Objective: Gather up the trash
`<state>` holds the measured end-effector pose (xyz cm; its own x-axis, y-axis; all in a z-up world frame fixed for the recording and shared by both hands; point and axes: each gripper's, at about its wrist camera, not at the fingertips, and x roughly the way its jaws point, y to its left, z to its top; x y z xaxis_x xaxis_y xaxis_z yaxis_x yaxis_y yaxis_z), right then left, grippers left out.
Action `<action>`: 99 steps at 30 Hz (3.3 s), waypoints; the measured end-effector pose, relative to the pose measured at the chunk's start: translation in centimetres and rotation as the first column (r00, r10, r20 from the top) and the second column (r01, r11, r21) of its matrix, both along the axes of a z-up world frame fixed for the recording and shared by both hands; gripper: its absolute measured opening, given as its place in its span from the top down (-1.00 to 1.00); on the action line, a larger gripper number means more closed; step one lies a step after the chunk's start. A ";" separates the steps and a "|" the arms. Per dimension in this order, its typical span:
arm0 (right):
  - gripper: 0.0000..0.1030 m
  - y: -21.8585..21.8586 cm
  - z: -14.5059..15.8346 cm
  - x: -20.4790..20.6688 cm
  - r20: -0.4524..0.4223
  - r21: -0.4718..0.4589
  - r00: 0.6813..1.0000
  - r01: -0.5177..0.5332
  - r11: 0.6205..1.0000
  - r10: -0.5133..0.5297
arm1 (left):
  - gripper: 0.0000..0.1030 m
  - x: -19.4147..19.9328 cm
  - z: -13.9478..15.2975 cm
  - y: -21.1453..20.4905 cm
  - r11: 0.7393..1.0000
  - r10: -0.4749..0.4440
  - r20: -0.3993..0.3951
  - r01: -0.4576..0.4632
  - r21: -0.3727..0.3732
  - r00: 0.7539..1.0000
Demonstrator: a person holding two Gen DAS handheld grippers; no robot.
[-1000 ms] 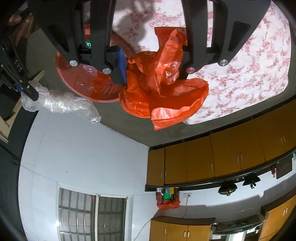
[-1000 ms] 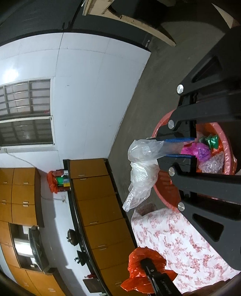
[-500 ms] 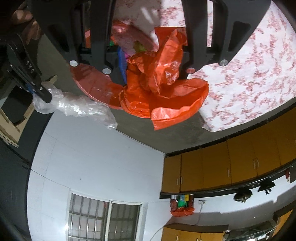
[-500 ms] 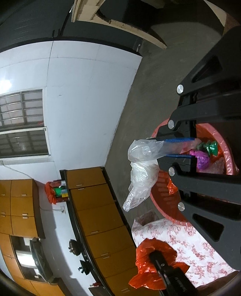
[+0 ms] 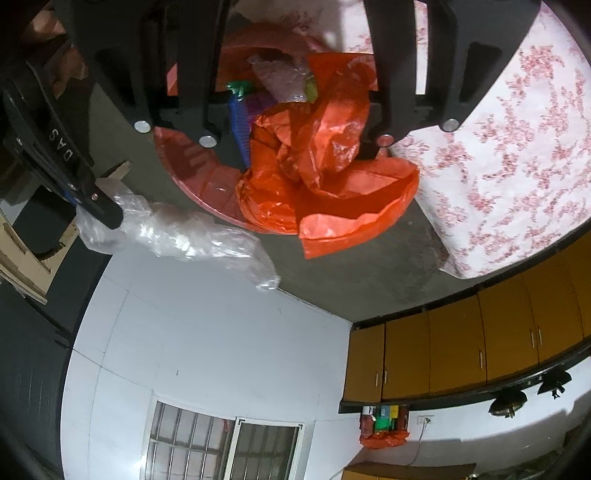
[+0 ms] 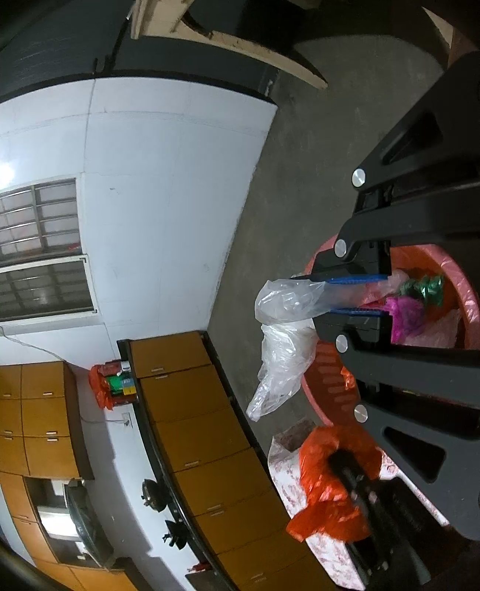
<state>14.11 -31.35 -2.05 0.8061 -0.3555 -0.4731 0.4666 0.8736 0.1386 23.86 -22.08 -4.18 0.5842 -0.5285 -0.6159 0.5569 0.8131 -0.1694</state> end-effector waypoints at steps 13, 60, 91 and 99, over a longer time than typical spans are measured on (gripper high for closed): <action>-0.67 0.3 0.5 -2.3 0.061 0.014 0.998 -0.010 1.000 0.009 | -0.33 0.5 -2.1 1.7 0.999 0.037 -0.060 -0.037 0.009 0.998; -0.97 14.5 2.3 -13.3 0.046 -0.185 0.968 -0.233 0.955 0.246 | -0.92 -19.2 3.9 22.2 0.895 0.429 0.251 -0.446 0.009 0.868; -0.97 14.8 2.1 -14.6 0.016 -0.215 0.986 -0.159 0.964 0.167 | -0.92 -21.7 4.3 22.4 0.868 0.474 0.262 -0.496 0.024 0.841; -0.97 14.8 1.9 -14.7 0.008 -0.212 0.985 -0.165 0.963 0.171 | -0.92 -21.8 4.0 22.5 0.868 0.476 0.238 -0.496 0.026 0.847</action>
<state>-0.56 -16.53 -0.10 0.8738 -0.3031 -0.3803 0.3093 0.9498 -0.0462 2.06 0.47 -0.22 0.8760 -0.0947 -0.4728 0.1014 0.9948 -0.0114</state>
